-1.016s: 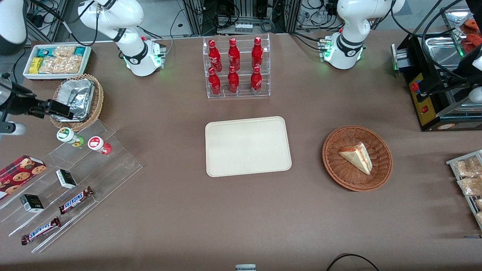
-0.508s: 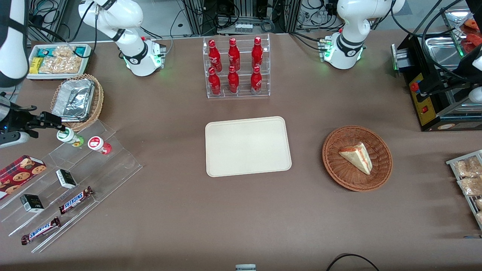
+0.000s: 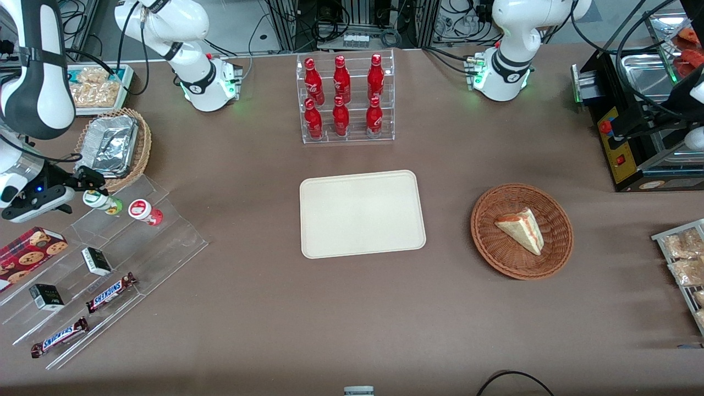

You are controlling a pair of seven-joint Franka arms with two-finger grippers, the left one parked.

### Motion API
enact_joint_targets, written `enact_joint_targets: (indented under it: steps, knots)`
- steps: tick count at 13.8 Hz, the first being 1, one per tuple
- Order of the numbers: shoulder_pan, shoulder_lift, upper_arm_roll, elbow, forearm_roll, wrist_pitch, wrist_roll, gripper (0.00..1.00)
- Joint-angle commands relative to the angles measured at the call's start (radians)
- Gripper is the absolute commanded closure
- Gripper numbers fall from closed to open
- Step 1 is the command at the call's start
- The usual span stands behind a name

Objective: Place green gum on tray
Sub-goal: 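Move the right gripper down toward the green-labelled gum jar on the acrylic stand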

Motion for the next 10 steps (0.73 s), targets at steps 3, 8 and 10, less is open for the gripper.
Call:
enact_joint_targets:
  steps: [3,8,10]
  knots:
    - [-0.011,-0.037,-0.026,-0.100,-0.004,0.105,-0.078,0.00]
    - [-0.011,-0.020,-0.052,-0.109,-0.004,0.119,-0.086,0.00]
    - [-0.009,-0.018,-0.052,-0.115,-0.004,0.123,-0.086,0.00]
